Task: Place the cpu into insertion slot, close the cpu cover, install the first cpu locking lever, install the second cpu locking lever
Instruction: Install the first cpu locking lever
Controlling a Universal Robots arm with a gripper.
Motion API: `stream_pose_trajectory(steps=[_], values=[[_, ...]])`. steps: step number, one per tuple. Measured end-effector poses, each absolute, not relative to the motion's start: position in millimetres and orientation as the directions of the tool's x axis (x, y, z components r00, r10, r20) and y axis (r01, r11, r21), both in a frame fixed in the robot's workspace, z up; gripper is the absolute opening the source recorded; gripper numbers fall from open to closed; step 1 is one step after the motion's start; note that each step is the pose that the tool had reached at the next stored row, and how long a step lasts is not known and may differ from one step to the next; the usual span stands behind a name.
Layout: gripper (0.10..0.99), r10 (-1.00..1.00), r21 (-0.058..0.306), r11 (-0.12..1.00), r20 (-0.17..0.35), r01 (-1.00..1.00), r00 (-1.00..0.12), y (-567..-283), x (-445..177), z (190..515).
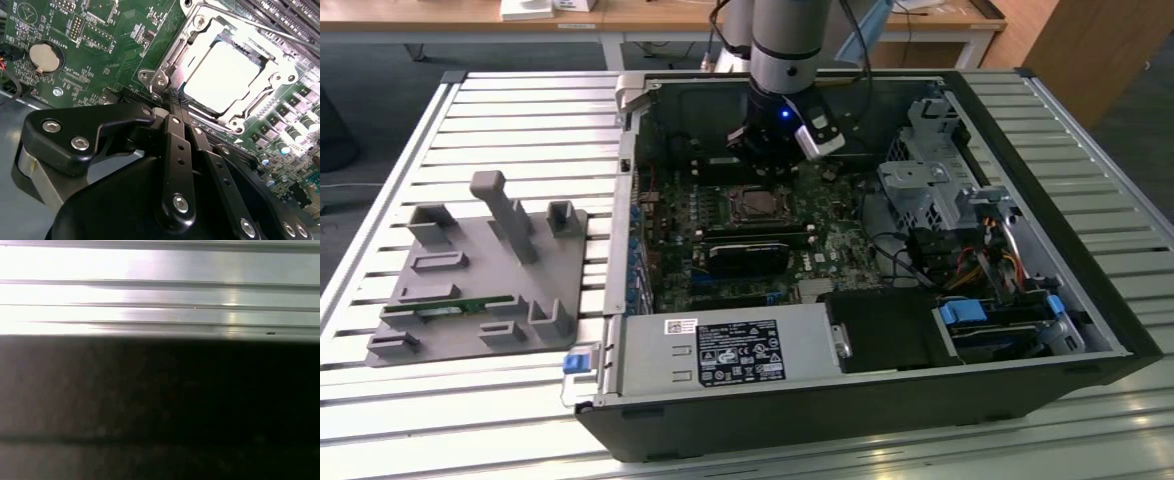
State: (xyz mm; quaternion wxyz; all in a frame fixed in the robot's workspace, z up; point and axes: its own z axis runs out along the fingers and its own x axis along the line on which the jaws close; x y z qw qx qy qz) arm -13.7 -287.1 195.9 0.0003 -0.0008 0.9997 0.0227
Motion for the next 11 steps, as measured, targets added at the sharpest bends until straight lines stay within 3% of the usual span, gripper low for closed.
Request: stream_pose_trajectory(steps=[5, 11], values=[[0.106, -0.002, 0.067, 0.998, -0.001, -0.002, -1.000, -286, -14, 196], [0.106, -0.001, 0.067, 0.998, -0.001, -0.002, -1.000, -286, -14, 211]])
